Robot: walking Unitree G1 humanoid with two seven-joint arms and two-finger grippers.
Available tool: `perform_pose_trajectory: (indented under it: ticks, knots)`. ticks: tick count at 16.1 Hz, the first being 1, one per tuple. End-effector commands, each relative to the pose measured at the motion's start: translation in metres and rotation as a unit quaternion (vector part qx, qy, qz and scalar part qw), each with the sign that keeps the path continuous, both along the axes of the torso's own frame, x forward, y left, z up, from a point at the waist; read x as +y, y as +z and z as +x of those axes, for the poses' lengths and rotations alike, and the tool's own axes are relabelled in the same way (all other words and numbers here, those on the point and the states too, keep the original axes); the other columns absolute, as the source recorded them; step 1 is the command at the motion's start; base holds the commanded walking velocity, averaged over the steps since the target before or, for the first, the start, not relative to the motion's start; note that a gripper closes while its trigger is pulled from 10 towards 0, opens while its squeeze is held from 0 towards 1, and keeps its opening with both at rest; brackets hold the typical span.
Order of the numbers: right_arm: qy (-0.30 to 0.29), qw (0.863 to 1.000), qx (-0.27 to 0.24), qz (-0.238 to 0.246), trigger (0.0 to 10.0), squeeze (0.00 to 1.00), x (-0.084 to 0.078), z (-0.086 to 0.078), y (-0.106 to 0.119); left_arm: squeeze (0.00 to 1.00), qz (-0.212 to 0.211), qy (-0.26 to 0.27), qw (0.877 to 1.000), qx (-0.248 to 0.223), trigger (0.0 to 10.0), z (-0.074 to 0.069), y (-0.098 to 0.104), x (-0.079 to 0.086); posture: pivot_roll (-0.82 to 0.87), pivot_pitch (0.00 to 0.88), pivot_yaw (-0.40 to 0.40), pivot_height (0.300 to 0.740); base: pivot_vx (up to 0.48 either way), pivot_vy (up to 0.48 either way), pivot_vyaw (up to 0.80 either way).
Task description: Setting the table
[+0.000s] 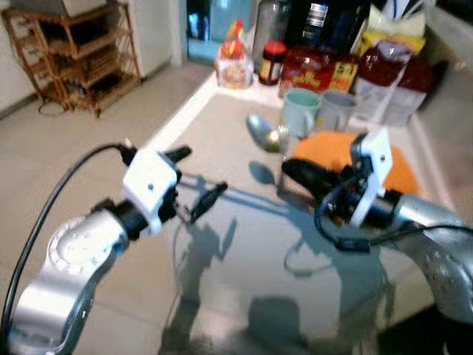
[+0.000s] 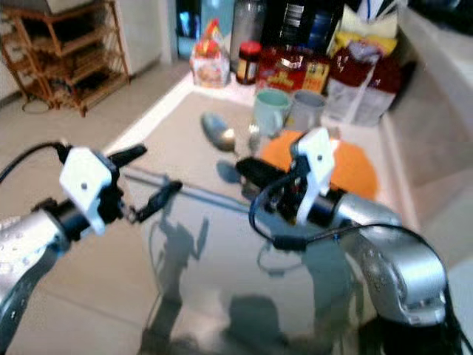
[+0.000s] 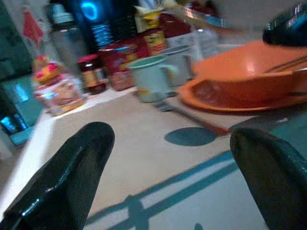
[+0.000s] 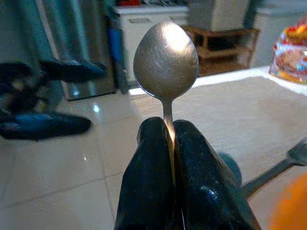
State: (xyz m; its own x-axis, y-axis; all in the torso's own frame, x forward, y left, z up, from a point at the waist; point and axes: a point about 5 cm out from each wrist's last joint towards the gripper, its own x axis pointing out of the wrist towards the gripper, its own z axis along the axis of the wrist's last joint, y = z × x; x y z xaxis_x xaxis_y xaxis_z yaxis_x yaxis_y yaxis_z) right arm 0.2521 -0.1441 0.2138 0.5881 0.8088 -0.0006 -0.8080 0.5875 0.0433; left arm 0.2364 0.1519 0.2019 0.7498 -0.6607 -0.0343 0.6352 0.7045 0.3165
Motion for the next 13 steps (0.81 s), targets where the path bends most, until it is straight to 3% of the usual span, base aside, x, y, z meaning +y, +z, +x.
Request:
perform_pose_trajectory:
  ticks: [1,7,11,13]
  knots:
    - [0.006,1.0,0.006,-0.004,10.0,0.0,-0.004,-0.005,-0.001,0.0,-0.005,-0.032,0.999,-0.001,10.0,-0.005,0.001,-0.009,0.03,0.0,-0.052,0.74,0.0,-0.48,0.0]
    - [0.044,0.999,0.008,0.004,10.0,0.0,0.009,-0.013,-0.004,0.0,0.003,-0.035,0.999,0.002,10.0,-0.006,0.0,-0.005,0.03,0.0,-0.052,0.74,0.0,-0.48,0.0]
    - [0.07,0.997,0.013,0.004,10.0,0.0,0.012,-0.021,-0.004,0.0,0.003,-0.038,0.999,0.002,10.0,-0.007,0.0,-0.004,0.03,0.0,-0.052,0.74,0.0,-0.48,-0.8]
    - [0.066,0.998,0.011,0.005,10.0,0.0,0.012,-0.02,-0.004,0.0,0.003,-0.039,0.999,0.002,10.0,-0.008,0.0,-0.004,0.03,0.0,-0.053,0.74,0.0,-0.48,0.0]
